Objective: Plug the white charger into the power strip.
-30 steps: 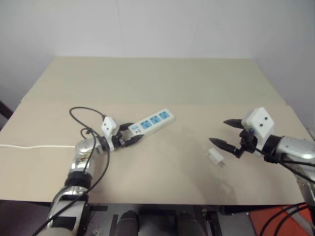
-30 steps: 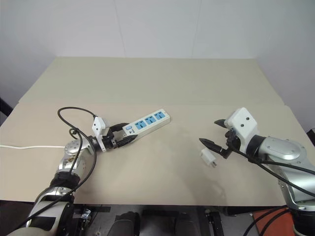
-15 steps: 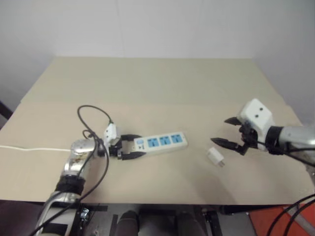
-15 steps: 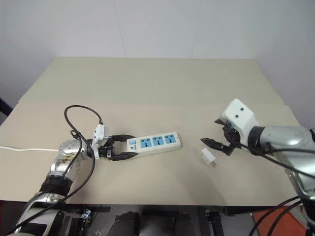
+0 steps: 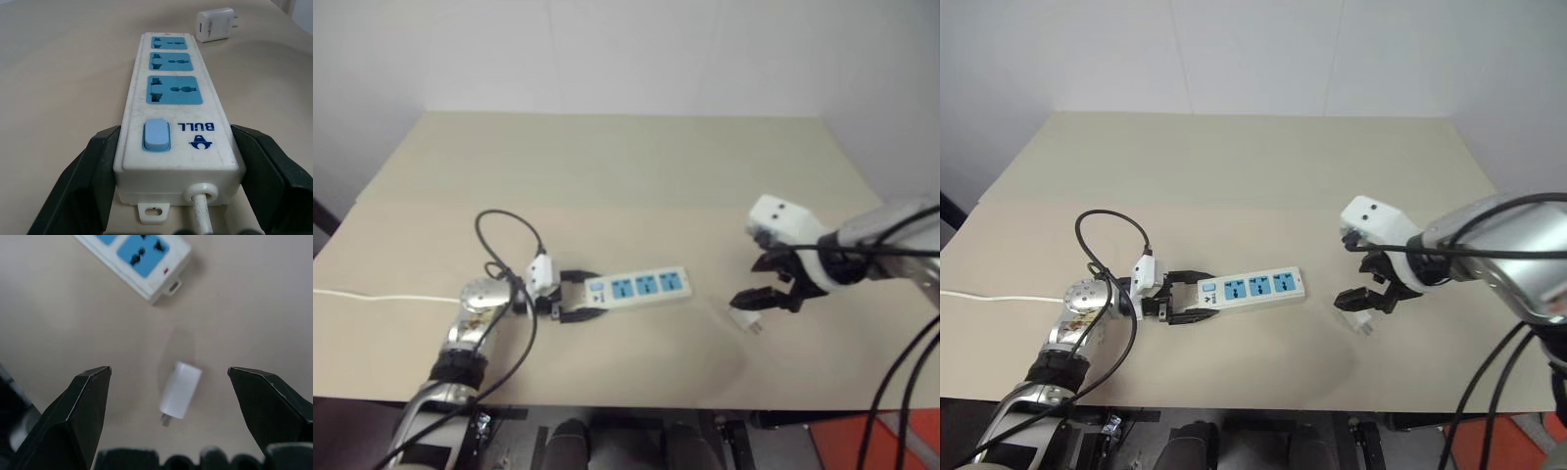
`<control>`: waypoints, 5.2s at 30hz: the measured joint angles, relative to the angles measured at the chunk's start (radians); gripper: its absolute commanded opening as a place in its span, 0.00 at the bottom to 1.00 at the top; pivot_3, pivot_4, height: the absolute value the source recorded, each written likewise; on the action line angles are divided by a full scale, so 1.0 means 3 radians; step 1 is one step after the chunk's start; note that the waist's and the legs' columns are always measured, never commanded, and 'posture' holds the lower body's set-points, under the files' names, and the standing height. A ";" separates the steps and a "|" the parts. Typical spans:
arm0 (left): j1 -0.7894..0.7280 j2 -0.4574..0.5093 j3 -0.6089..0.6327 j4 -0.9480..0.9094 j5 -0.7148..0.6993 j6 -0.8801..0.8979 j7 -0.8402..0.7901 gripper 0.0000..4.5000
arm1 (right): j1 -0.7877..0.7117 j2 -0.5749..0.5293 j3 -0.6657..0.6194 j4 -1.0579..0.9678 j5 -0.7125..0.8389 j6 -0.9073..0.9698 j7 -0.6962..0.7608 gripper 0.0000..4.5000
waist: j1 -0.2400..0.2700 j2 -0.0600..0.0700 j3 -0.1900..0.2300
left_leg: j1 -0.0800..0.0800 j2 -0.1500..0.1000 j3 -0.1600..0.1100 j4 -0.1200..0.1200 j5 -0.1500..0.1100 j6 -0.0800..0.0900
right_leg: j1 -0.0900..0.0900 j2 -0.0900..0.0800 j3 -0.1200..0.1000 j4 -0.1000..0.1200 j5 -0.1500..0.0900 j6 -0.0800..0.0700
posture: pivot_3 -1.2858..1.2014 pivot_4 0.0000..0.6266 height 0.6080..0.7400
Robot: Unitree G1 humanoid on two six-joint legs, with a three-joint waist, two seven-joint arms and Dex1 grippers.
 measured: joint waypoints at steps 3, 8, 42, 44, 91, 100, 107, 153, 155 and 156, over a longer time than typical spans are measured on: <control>0.0047 -0.0001 -0.0038 -0.0075 -0.0031 0.0004 -0.0059 0.72 | -0.0036 0.0093 0.0168 0.0207 -0.0073 0.0037 -0.0076 1.00 | 0.0000 0.0000 0.0000 | -0.0002 0.0000 0.0000 0.0000 0.0000 0.0000 | -0.0001 0.0000 0.0000 -0.0001 0.0000 0.0000 | 0.52 0.24 1.00; 0.0055 0.0005 -0.0051 -0.0096 -0.0034 0.0008 -0.0105 0.72 | -0.0112 0.0224 0.0323 0.0461 -0.0166 0.0042 -0.0176 1.00 | -0.0010 0.0001 0.0000 | -0.0002 0.0000 0.0000 0.0000 0.0000 0.0001 | -0.0002 0.0000 0.0000 0.0000 0.0000 0.0000 | 0.52 0.24 1.00; 0.0122 0.0023 -0.0058 -0.0237 -0.0047 0.0152 -0.0156 0.72 | 0.0004 0.0568 0.0463 0.1139 -0.0108 0.0046 -0.0647 1.00 | -0.0016 0.0001 0.0000 | -0.0003 0.0000 0.0000 0.0000 -0.0001 0.0002 | -0.0003 0.0001 0.0000 -0.0001 0.0000 0.0000 | 0.52 0.24 1.00; 0.0123 0.0023 -0.0059 -0.0242 -0.0047 0.0152 -0.0154 0.72 | 0.0035 0.0605 0.0449 0.1139 -0.0097 0.0046 -0.0675 1.00 | -0.0016 0.0001 0.0000 | -0.0003 0.0000 0.0000 0.0000 -0.0001 0.0002 | -0.0003 0.0001 0.0000 -0.0001 0.0000 0.0000 | 0.52 0.24 1.00; 0.0111 0.0179 -0.0147 -0.0392 -0.0116 0.0403 -0.0325 0.72 | 0.1428 0.2153 -0.0963 0.0930 -0.0152 -0.3989 0.0352 0.25 | -0.0032 -0.0012 -0.0008 | 0.0000 0.0004 -0.0001 0.0000 -0.0004 0.0006 | 0.0002 0.0005 -0.0002 -0.0002 0.0000 0.0000 | 0.52 0.24 1.00; 0.0113 0.0238 -0.0160 -0.0469 -0.0121 0.0455 -0.0352 0.72 | 0.1524 0.2631 -0.0808 0.1532 -0.0424 -0.4604 0.0690 0.25 | -0.0031 -0.0011 -0.0008 | 0.0004 0.0005 -0.0001 0.0000 -0.0003 0.0005 | 0.0001 0.0006 -0.0002 0.0002 0.0000 0.0000 | 0.52 0.24 1.00; 0.0122 0.0258 -0.0164 -0.0478 -0.0148 0.0494 -0.0352 0.72 | 0.1586 0.2712 -0.0676 0.1714 -0.0616 -0.4748 0.0917 0.25 | -0.0034 -0.0011 -0.0008 | 0.0005 0.0005 -0.0001 0.0000 -0.0002 0.0004 | 0.0001 0.0006 -0.0002 0.0003 0.0000 0.0000 | 0.52 0.24 1.00; 0.0127 0.0274 -0.0203 -0.0480 -0.0154 0.0521 -0.0374 0.72 | 0.1677 0.2897 -0.0699 0.2305 -0.0753 -0.5081 0.1138 0.25 | -0.0034 -0.0011 -0.0008 | 0.0013 0.0005 -0.0001 0.0000 -0.0001 0.0002 | 0.0007 0.0006 -0.0001 0.0008 0.0000 0.0000 | 0.52 0.24 1.00; 0.0127 0.0274 -0.0208 -0.0480 -0.0153 0.0522 -0.0365 0.72 | 0.1665 0.2882 -0.0699 0.2354 -0.0748 -0.5095 0.1166 0.25 | -0.0033 -0.0011 -0.0008 | 0.0015 0.0005 -0.0001 0.0000 -0.0001 0.0002 | 0.0009 0.0006 -0.0001 0.0008 0.0000 0.0000 | 0.52 0.24 1.00; 0.0127 0.0273 -0.0213 -0.0481 -0.0153 0.0522 -0.0360 0.72 | 0.1655 0.2874 -0.0699 0.2369 -0.0748 -0.5099 0.1182 0.25 | -0.0031 -0.0011 -0.0008 | 0.0016 0.0005 -0.0001 0.0000 -0.0001 0.0002 | 0.0010 0.0006 -0.0001 0.0008 0.0000 0.0000 | 0.52 0.24 1.00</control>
